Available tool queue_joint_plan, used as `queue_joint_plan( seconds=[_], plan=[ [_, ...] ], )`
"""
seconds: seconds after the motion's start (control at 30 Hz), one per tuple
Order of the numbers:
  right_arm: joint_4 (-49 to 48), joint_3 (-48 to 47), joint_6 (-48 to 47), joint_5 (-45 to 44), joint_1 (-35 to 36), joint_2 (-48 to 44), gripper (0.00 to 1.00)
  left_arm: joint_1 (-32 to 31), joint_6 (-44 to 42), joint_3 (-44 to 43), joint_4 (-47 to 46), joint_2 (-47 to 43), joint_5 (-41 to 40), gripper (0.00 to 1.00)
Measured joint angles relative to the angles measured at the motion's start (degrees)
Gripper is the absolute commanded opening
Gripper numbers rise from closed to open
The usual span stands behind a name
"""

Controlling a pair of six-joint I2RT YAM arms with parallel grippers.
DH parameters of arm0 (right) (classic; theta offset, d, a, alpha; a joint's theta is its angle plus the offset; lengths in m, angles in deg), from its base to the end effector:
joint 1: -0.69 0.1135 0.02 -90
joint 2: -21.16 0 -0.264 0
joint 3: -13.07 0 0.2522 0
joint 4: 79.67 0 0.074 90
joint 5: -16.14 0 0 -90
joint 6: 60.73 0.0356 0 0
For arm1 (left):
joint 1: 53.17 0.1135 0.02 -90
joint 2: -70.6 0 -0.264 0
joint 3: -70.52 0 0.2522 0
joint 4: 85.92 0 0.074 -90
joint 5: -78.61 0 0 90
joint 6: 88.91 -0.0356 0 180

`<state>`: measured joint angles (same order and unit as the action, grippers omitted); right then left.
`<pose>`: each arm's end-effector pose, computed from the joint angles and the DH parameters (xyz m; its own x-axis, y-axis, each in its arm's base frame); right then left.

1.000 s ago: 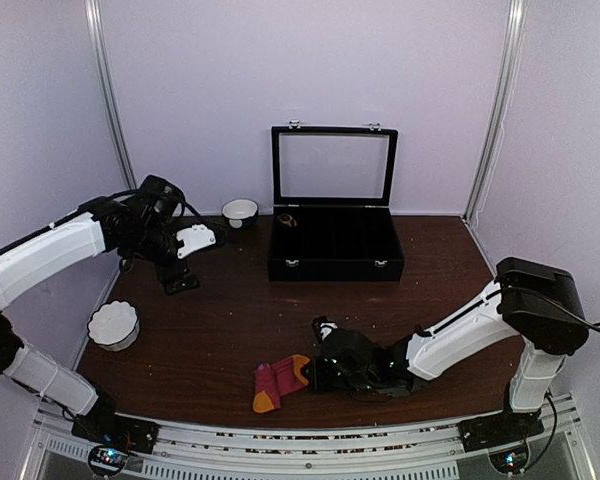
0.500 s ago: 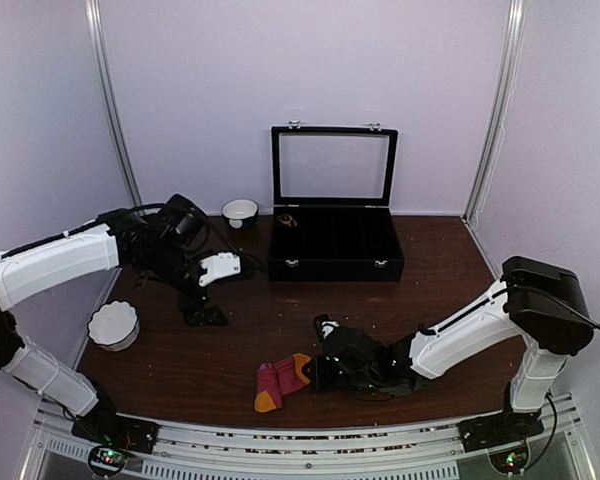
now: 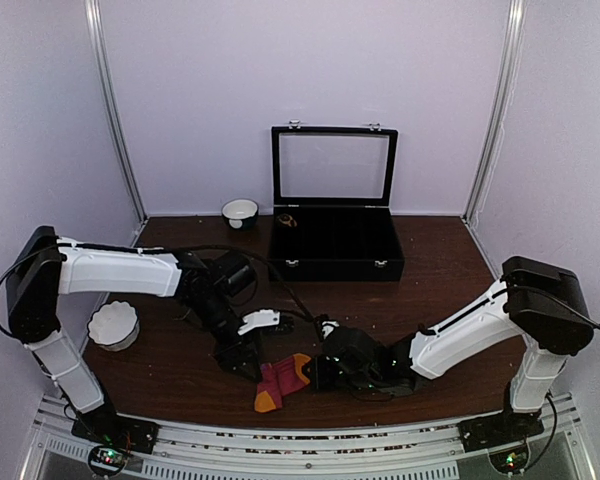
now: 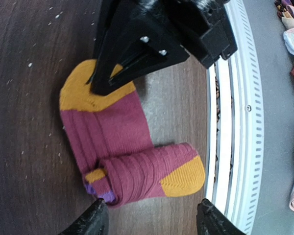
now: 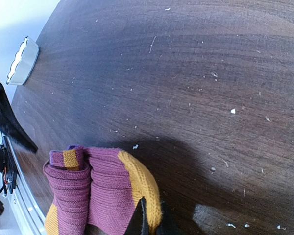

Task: Roll the socks
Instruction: Roll the sock at the center of the board.

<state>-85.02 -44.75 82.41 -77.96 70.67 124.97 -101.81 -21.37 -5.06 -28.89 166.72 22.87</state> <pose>0.1192 0.3198 0.1172 -0.8687 -0.0531 -0.4924 -0.3726 0.7250 0.5792 0.1875 -0.2433 0.1865 -0.3288 0.8513 -0.4089 0.8938 0.1406 -0.4258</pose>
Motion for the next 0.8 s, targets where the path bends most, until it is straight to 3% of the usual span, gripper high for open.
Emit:
queue_joint_plan(
  seconds=[0.33, 0.53, 0.67, 0.8],
  plan=[
    [-1.1, 0.1, 0.0, 0.0, 0.0, 0.0, 0.03, -1.3, 1.4, -0.1, -4.5, 5.8, -0.6, 0.58],
    [-2.2, 0.1, 0.0, 0.3, 0.0, 0.0, 0.02, -1.3, 1.6, -0.2, -6.0, 6.0, -4.0, 0.66],
    [-2.9, 0.3, 0.0, 0.5, 0.0, 0.0, 0.02, -1.3, 1.4, -0.2, -5.7, 4.3, -6.0, 0.77],
    [-3.7, 1.0, 0.2, 0.9, 0.0, 0.0, 0.02, -1.3, 1.1, -0.2, -5.5, 0.3, -6.7, 0.78]
  ],
)
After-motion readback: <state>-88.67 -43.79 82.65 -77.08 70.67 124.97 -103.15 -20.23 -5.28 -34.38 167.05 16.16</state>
